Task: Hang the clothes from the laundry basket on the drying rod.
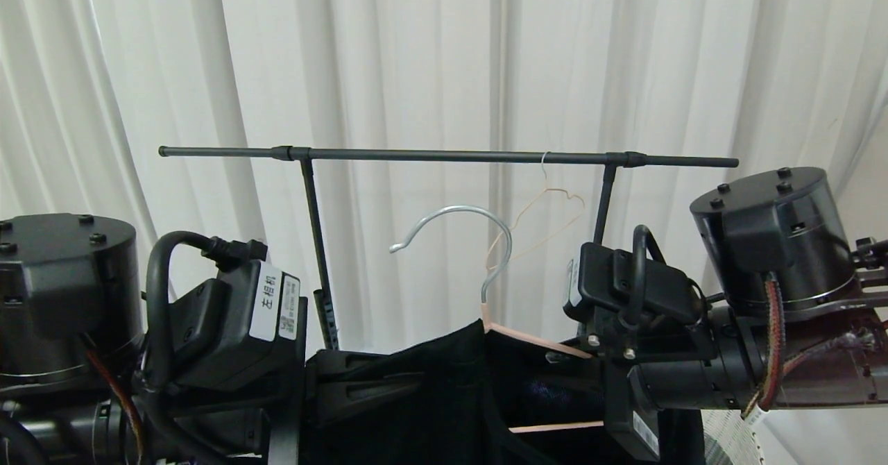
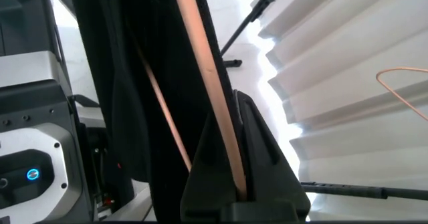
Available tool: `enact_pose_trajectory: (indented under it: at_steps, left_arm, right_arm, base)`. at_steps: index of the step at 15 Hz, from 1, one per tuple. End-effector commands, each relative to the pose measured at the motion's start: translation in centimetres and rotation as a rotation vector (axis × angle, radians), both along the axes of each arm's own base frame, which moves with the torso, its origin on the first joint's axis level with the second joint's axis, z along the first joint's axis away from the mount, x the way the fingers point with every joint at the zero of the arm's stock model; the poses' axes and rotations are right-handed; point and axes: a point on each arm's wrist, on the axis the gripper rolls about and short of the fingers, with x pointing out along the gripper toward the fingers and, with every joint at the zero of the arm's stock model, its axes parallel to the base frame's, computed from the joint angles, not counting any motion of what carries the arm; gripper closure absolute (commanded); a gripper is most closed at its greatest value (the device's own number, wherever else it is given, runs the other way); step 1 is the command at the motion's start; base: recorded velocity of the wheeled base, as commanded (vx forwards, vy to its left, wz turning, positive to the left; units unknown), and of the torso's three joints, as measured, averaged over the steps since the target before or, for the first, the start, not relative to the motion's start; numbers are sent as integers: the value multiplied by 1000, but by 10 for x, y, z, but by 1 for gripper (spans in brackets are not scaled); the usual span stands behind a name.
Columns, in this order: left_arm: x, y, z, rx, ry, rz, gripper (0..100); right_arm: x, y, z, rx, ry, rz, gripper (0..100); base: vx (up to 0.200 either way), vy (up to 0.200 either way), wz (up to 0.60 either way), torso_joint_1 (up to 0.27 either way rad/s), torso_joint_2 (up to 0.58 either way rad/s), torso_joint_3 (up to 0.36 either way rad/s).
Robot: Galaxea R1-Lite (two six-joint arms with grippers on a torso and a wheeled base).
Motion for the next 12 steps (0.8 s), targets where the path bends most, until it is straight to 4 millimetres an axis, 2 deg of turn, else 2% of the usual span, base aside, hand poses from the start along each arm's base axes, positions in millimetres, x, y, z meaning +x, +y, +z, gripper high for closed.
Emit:
enact_pose_trajectory:
  at_steps: [1,2,3,7,9,11,12]
  left_arm:
    - [0,0,-1,11,-12,4,100]
    - [0,0,-1,13,-14,11,100]
    - [0,0,-1,12,-15,10,0]
    - [1,4,-2,13,-14,30,0]
    - [2,12,-3,14,-11,68,0]
    - [6,25,-10,25,9,136,0]
    - [9,41,-18,38,37,224,0]
  right_arm:
    - [0,0,1,3,-3,-1,100]
    - [0,0,1,4,-5,0,100]
    - [0,0,2,8,-9,-1,100]
    - [1,-6,7,30,-34,-23,100]
    - [4,-19,12,44,-49,-65,100]
    - [7,-29,15,45,-81,-86,100]
    - [8,-39,19,46,-114,-103,100]
  base:
    - [0,0,0,0,0,0]
    - [0,0,0,0,0,0]
    - [0,0,0,0,0,0]
    - [0,0,0,0,0,0]
    - [0,0,0,0,0,0]
    - [0,0,0,0,0,0]
    - [0,0,0,0,0,0]
